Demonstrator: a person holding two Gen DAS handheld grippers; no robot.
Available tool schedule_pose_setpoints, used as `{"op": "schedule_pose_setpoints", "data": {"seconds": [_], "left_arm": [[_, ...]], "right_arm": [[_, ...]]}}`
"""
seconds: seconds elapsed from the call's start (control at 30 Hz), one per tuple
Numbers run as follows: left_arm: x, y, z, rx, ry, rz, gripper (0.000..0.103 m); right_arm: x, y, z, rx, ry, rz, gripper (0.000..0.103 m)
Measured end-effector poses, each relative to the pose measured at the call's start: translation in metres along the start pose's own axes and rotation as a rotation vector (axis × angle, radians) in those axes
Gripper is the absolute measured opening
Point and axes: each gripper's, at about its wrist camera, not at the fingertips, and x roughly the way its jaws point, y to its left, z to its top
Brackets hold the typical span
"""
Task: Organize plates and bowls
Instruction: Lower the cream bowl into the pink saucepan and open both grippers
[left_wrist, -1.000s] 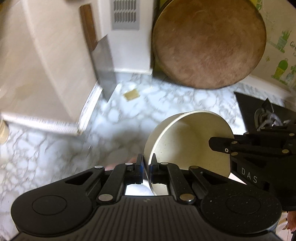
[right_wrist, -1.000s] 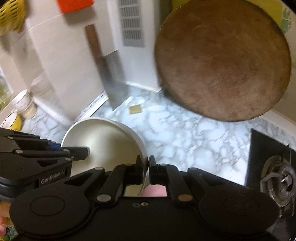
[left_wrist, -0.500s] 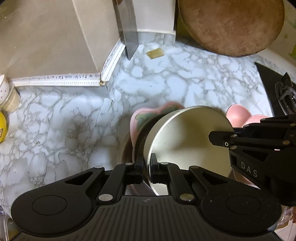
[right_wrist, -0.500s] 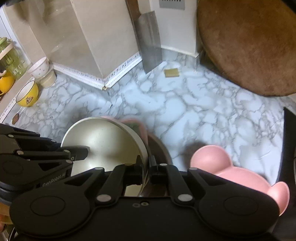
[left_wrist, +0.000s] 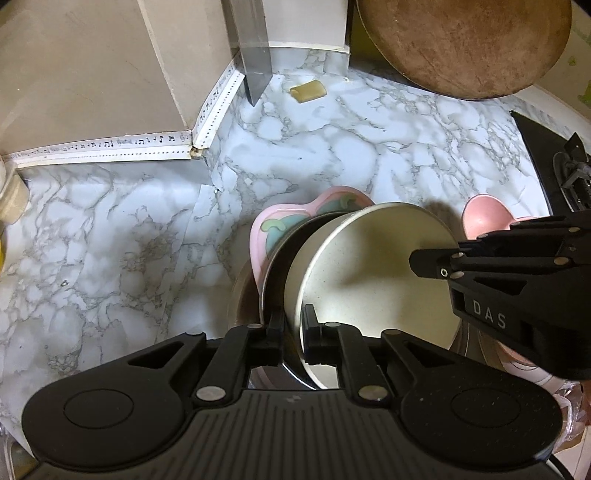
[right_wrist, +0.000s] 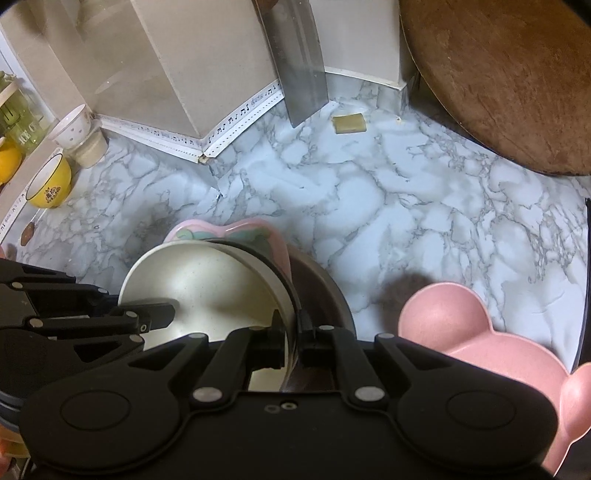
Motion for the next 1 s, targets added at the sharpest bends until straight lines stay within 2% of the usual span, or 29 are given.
{"op": "schedule_pose_setpoints", "data": {"seconds": [0.3, 0.43, 0.7, 1.0], "left_arm": [[-0.005, 0.01, 0.0, -0.005, -0.003, -0.078, 0.012], [-0.013, 0.015, 0.0, -0.009, -0.021, -0.112, 0.017], [-0.029, 0.028, -0.003, -0.03, -0.066, -0.12, 0.017], [-0.043, 0.04, -0.02, -0.038, -0.127, -0.124, 0.017]], "right_arm": [[0.004, 0.004, 0.002, -0.032, -0.002, -0.032, 0.008], [0.006, 0.004, 0.004, -0.033, 0.005, -0.041, 0.008], [-0.001, 0.006, 0.005, -0.044, -0.013, -0.04, 0.009], [-0.026, 0.012, -0.001, -0.056, -0.062, -0.021, 0.009]]}}
